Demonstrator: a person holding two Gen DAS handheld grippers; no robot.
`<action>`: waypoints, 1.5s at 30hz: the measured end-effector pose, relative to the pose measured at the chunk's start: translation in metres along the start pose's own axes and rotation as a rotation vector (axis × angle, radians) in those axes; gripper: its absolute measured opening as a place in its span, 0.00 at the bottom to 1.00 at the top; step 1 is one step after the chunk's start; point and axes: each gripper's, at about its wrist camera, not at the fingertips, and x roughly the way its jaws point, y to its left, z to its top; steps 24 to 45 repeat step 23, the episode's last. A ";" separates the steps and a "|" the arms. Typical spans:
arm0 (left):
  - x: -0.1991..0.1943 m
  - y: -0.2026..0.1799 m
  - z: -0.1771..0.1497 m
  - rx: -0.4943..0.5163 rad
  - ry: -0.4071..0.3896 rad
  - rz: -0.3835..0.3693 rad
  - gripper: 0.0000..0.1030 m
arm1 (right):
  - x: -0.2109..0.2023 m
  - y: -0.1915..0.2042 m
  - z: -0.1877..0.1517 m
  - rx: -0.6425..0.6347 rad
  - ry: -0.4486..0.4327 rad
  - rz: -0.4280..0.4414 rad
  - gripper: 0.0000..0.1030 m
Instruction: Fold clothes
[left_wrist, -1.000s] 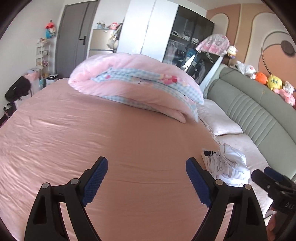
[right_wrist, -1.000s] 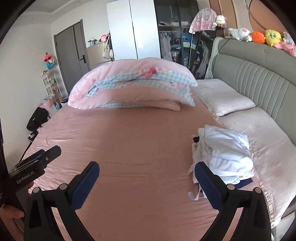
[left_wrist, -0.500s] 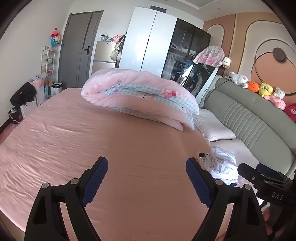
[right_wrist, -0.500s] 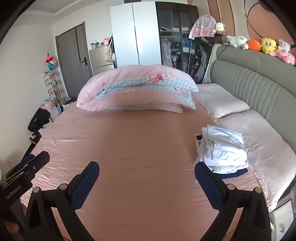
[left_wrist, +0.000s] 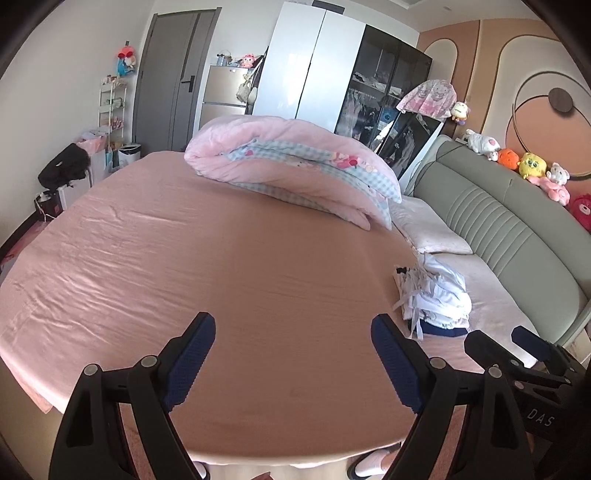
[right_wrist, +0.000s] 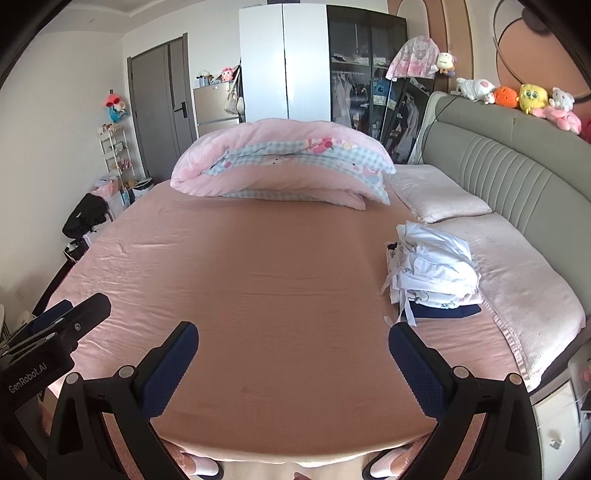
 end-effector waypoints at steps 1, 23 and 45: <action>-0.001 -0.004 -0.005 0.010 0.007 0.006 0.84 | -0.003 -0.001 -0.006 0.005 0.004 0.012 1.00; -0.016 -0.034 -0.042 0.063 -0.016 0.061 0.84 | -0.014 -0.023 -0.032 0.011 0.012 -0.068 1.00; -0.016 -0.034 -0.042 0.063 -0.016 0.061 0.84 | -0.014 -0.023 -0.032 0.011 0.012 -0.068 1.00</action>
